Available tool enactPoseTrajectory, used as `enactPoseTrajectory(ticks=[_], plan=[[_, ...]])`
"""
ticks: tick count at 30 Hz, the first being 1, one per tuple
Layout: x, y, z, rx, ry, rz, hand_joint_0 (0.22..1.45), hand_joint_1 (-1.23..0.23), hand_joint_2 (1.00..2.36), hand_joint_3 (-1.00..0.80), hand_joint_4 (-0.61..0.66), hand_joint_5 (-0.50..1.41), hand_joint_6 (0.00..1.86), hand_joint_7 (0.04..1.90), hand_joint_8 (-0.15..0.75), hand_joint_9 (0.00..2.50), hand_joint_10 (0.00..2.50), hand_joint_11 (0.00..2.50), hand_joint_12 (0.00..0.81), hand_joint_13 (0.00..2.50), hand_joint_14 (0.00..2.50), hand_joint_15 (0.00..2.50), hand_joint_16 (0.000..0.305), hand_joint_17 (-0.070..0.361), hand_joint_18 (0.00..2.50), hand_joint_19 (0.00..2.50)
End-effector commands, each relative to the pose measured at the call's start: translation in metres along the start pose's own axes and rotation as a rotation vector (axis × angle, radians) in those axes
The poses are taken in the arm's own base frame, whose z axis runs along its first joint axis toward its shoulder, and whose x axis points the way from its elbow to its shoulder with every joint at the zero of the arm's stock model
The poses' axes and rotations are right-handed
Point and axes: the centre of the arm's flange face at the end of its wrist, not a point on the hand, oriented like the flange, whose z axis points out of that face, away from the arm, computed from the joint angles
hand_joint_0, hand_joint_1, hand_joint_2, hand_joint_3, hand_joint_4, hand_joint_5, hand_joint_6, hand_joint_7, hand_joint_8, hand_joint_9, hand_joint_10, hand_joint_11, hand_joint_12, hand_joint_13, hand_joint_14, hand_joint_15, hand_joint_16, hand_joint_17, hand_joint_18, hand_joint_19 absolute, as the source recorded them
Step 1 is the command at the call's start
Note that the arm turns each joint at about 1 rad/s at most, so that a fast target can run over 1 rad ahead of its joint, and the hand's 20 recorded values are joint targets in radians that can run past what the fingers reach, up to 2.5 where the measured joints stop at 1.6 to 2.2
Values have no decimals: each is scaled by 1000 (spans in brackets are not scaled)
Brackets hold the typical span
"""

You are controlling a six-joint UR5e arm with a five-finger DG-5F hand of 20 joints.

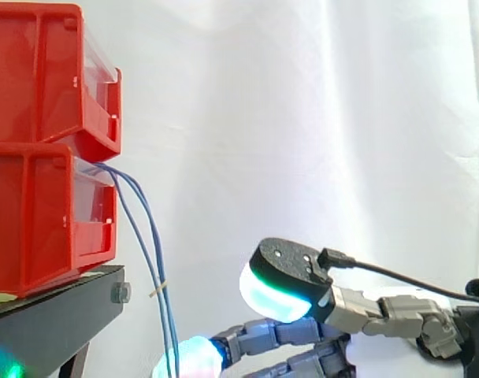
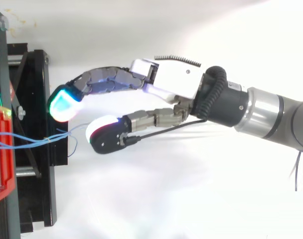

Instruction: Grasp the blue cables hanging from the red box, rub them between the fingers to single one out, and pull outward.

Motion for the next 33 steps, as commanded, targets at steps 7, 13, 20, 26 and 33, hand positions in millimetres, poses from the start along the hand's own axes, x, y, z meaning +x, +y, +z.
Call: enactPoseTrajectory(ticks=[7,13,20,26,33], plan=[[21,18,5,-24,34,3,475,-578,1000,-500,274,-125,502,767,272,582,0,13,346,449,2,87,44,98,342,442],[24,18,4,-25,37,3,487,-623,1000,-500,264,-106,502,793,269,617,0,29,343,477,3,100,42,95,362,449],[25,18,4,-24,43,2,497,-649,1000,-500,268,-95,503,896,268,620,1,44,337,484,4,112,41,93,379,477],[25,18,4,-26,52,-4,518,-683,1001,-482,245,-83,503,1019,264,628,2,70,331,496,5,136,40,89,394,497],[28,24,7,-38,64,1,527,-696,1002,-480,233,-80,503,1106,266,636,2,98,327,503,5,150,39,88,402,523]])
